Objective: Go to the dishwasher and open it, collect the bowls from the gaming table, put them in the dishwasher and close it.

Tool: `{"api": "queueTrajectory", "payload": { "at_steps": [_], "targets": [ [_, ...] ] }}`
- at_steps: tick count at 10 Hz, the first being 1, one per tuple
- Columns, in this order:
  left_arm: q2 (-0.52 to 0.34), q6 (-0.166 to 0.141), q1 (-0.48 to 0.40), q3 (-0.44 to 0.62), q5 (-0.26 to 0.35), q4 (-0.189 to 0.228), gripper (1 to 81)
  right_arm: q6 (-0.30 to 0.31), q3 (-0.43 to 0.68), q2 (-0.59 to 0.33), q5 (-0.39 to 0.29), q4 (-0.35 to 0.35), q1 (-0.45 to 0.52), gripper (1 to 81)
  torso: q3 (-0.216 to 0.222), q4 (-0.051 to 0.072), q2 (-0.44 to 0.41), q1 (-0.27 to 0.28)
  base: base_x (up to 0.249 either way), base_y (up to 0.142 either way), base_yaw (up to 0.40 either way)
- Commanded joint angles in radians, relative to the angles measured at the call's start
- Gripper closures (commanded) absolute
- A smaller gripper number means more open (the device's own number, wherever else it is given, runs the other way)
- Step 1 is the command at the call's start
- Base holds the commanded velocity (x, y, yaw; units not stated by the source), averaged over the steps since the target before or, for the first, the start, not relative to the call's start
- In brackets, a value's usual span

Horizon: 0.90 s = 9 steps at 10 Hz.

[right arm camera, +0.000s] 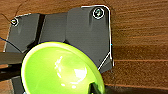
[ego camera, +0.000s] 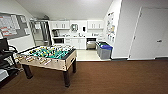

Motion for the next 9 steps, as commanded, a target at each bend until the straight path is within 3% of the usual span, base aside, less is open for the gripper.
{"api": "queueTrajectory", "payload": {
  "at_steps": [1, 3, 9],
  "targets": [
    [-0.017, 0.000, -0.048, -0.007, 0.036, 0.008, 81.1, 0.000, -0.008, -0.015, -0.043, -0.005, 0.033, 81.1, 0.000, 0.000, 0.000, 0.000, 0.132, -0.071, 0.000],
    [-0.016, 0.000, -0.048, -0.007, 0.036, 0.008, 81.1, 0.000, -0.008, -0.015, -0.043, -0.005, 0.033, 81.1, 0.000, 0.000, 0.000, 0.000, 0.133, -0.067, 0.000],
    [-0.016, 0.000, -0.048, -0.007, 0.036, 0.008, 81.1, 0.000, -0.008, -0.016, -0.043, -0.003, 0.032, 81.1, 0.000, 0.000, 0.000, 0.000, 0.133, 0.000, 0.000]
  ]
}}
